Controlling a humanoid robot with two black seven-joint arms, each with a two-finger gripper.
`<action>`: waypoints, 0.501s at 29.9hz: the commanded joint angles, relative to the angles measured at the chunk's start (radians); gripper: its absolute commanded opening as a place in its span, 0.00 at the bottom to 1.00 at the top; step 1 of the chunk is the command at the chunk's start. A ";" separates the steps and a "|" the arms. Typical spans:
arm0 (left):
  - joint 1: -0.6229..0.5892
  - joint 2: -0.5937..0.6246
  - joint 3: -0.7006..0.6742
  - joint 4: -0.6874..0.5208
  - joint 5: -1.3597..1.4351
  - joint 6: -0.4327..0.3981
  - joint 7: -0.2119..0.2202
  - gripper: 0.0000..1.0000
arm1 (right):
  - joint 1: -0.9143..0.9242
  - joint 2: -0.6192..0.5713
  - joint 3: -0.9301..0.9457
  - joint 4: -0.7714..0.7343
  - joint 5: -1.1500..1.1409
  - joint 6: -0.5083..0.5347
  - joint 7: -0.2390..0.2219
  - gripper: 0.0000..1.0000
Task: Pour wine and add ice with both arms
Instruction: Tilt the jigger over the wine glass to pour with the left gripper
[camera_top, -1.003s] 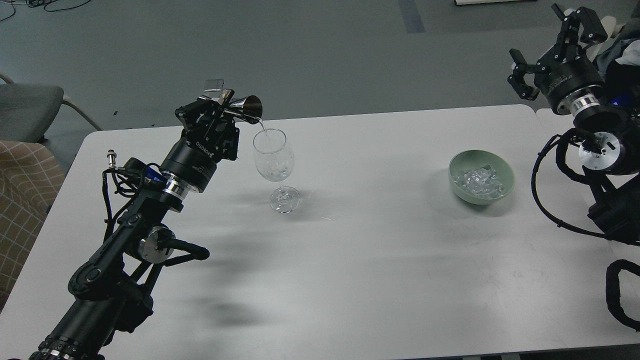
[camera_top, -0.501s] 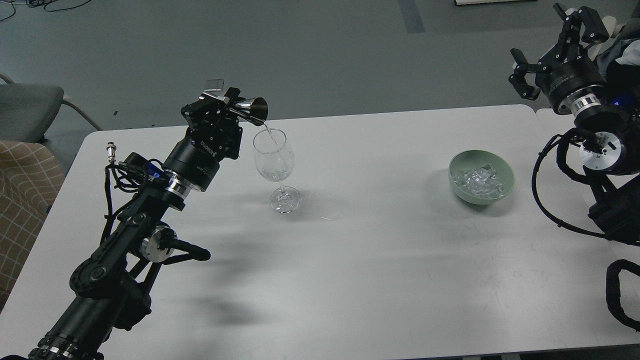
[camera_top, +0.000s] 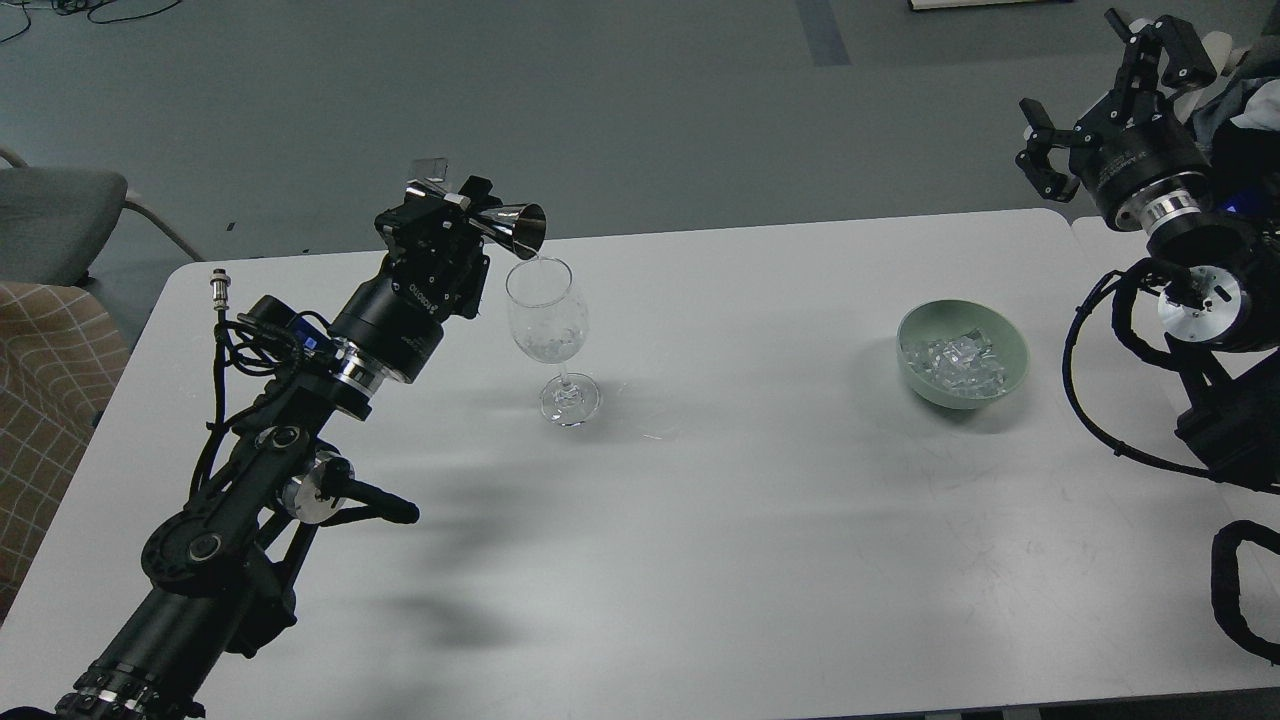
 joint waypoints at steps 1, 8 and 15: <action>-0.004 0.003 0.000 0.006 0.002 0.000 -0.001 0.00 | 0.000 0.000 0.000 0.000 0.000 0.000 0.001 1.00; -0.025 0.008 0.000 0.028 0.015 0.012 -0.021 0.00 | 0.000 0.000 0.000 0.005 0.000 0.000 0.001 1.00; -0.023 0.014 0.001 0.028 0.083 0.012 -0.032 0.00 | 0.000 0.000 0.000 0.005 0.000 0.000 0.001 1.00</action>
